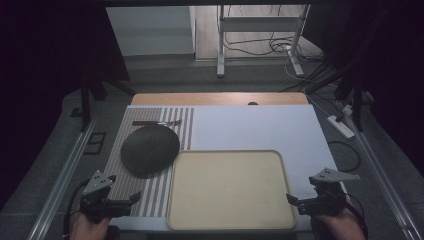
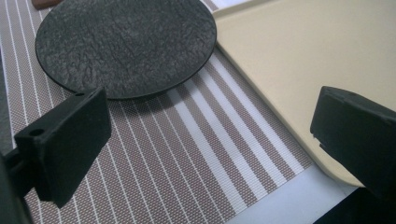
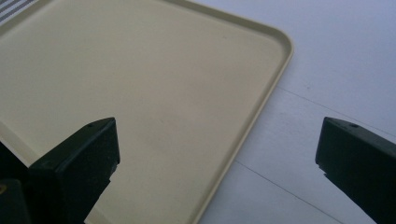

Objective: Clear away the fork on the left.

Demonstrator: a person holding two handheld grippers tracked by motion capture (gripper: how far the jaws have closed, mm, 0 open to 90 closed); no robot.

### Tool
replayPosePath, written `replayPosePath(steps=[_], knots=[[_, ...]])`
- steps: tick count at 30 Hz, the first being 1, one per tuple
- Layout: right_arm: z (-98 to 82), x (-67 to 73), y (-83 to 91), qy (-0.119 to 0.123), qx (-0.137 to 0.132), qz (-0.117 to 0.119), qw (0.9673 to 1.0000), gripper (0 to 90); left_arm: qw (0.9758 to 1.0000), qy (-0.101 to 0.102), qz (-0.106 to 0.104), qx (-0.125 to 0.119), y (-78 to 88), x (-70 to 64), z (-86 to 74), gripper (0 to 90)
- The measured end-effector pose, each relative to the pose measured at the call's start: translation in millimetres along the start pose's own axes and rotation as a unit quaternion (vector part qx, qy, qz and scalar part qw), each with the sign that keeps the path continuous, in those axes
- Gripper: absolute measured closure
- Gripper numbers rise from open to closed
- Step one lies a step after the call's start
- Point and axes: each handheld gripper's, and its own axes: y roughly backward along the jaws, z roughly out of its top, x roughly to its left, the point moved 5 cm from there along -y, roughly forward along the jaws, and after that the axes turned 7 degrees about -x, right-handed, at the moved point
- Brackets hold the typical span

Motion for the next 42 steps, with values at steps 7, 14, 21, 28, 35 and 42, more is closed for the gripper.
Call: replayPosePath(steps=[7, 14, 21, 28, 35, 42], knots=[[0.1, 0.2, 0.0, 0.000, -0.001, 0.000, 1.0000, 0.3, 0.9999, 0.008, -0.004, 0.012, -7.4, 1.3, 2.8, 0.0], [0.0, 0.2, 0.0, 0.000, 0.000, 0.001, 1.0000, 0.3, 0.9997, 0.005, -0.014, 0.018, -13.7, 0.7, 6.8, 0.0], [0.0, 0.0, -0.1, 0.000, 0.000, 0.001, 1.0000, 0.3, 0.9995, -0.005, -0.025, 0.017, -19.9, 2.0, 11.2, 0.0], [0.0, 0.1, -0.1, 0.001, 0.000, 0.002, 1.0000, 0.3, 0.9993, 0.004, -0.033, 0.015, -23.9, 7.8, 13.3, 0.0], [0.0, 0.4, 0.0, 0.000, 0.000, 0.003, 1.0000, 0.3, 0.9994, 0.003, -0.031, 0.015, -27.3, 11.7, 16.7, 0.0], [0.0, 0.4, -0.1, 0.000, 0.001, 0.004, 1.0000, 0.3, 0.9993, 0.010, -0.032, 0.014, -32.2, 14.3, 22.7, 0.0]])
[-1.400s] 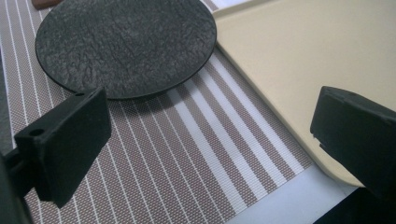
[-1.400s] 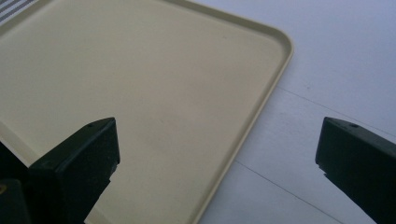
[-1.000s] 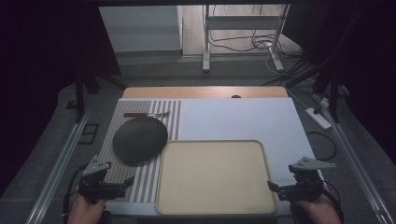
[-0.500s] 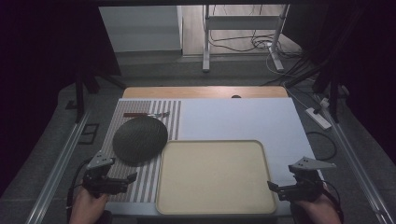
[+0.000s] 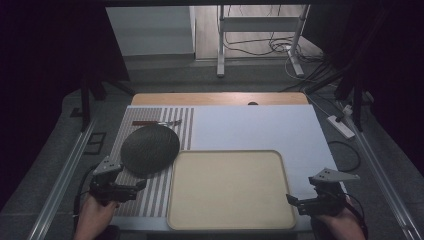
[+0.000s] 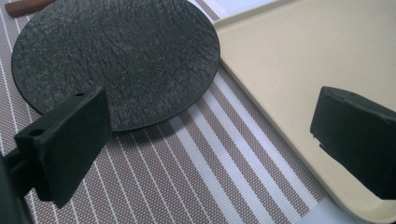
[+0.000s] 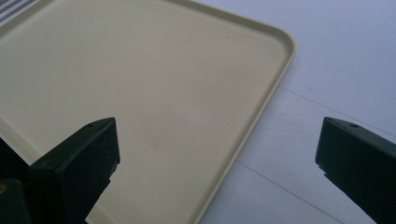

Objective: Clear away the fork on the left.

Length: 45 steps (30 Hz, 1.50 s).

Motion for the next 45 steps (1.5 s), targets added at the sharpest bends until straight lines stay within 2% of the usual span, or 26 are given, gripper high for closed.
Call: replayPosePath(steps=[14, 20, 29, 35, 45], knots=[[-0.1, 0.1, -0.2, 0.000, 0.001, 0.002, 1.0000, 0.3, 0.9998, 0.006, -0.002, 0.017, -11.6, 6.9, 10.8, 0.0], [-0.1, 0.2, -0.2, 0.000, 0.001, 0.002, 1.0000, 0.3, 0.9997, 0.002, -0.011, 0.020, -19.7, 8.1, 19.1, 0.0], [-0.1, 0.3, -0.1, 0.002, 0.001, 0.003, 1.0000, 0.3, 0.9996, -0.001, -0.014, 0.026, -30.3, 10.0, 27.4, 0.0], [-0.2, 0.4, -0.2, 0.002, 0.001, 0.004, 1.0000, 0.3, 0.9996, 0.011, -0.015, 0.023, -35.1, 12.9, 33.5, 0.0], [-0.2, 0.4, -0.1, 0.003, 0.002, 0.004, 1.0000, 0.3, 0.9994, 0.015, -0.008, 0.030, -47.5, 18.9, 42.8, 0.0]])
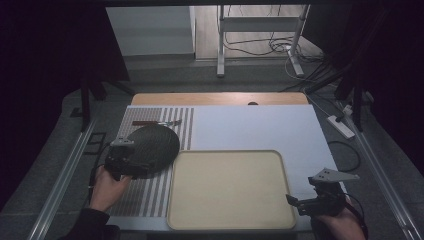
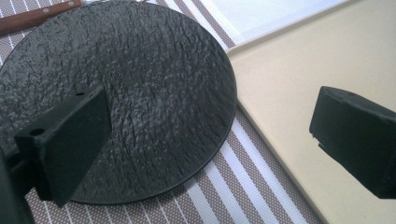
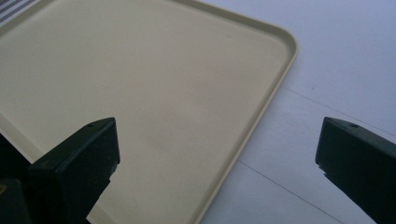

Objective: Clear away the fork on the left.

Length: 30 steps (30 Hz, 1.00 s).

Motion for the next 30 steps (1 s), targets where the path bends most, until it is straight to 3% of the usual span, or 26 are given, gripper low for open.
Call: replayPosePath(steps=[30], knots=[[0.0, -0.1, -0.4, -0.002, 0.000, 0.002, 1.0000, 0.3, 0.9994, -0.026, 0.007, 0.024, -32.7, 22.2, 27.6, 0.0]])
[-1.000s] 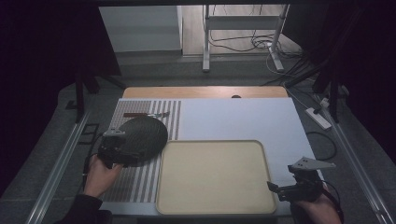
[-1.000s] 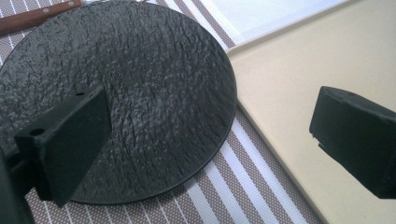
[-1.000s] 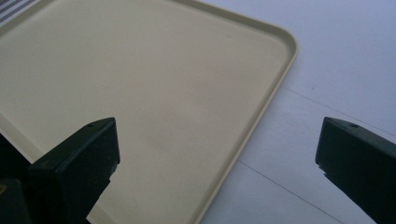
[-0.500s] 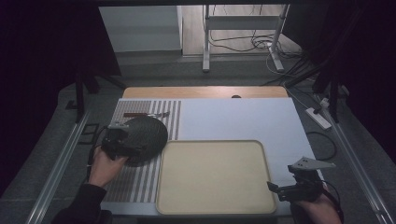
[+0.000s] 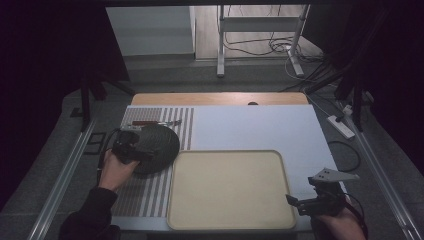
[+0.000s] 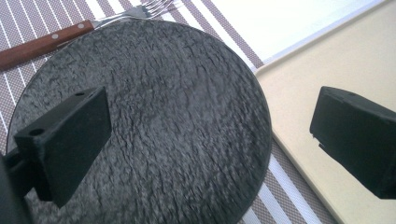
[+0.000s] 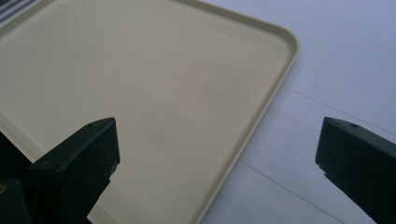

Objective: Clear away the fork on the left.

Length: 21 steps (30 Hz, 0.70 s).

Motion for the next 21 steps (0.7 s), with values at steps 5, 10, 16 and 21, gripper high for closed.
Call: replayPosePath(steps=[5, 10, 16, 21], knots=[[0.0, -0.1, 0.1, 0.000, 0.000, 0.001, 1.0000, 0.3, 1.0000, -0.004, 0.001, 0.000, -6.4, 4.1, 5.1, 0.0], [0.0, -0.1, 0.0, -0.001, -0.001, 0.001, 1.0000, 0.3, 1.0000, -0.004, 0.002, 0.000, -12.3, 8.0, 10.3, 0.0], [0.0, 0.0, 0.0, -0.001, 0.000, 0.002, 1.0000, 0.3, 0.9999, -0.009, 0.003, 0.004, -21.7, 12.4, 16.6, 0.0], [0.0, -0.2, 0.1, -0.001, -0.001, 0.003, 1.0000, 0.3, 1.0000, -0.007, 0.002, 0.005, -28.2, 16.7, 21.6, 0.0]])
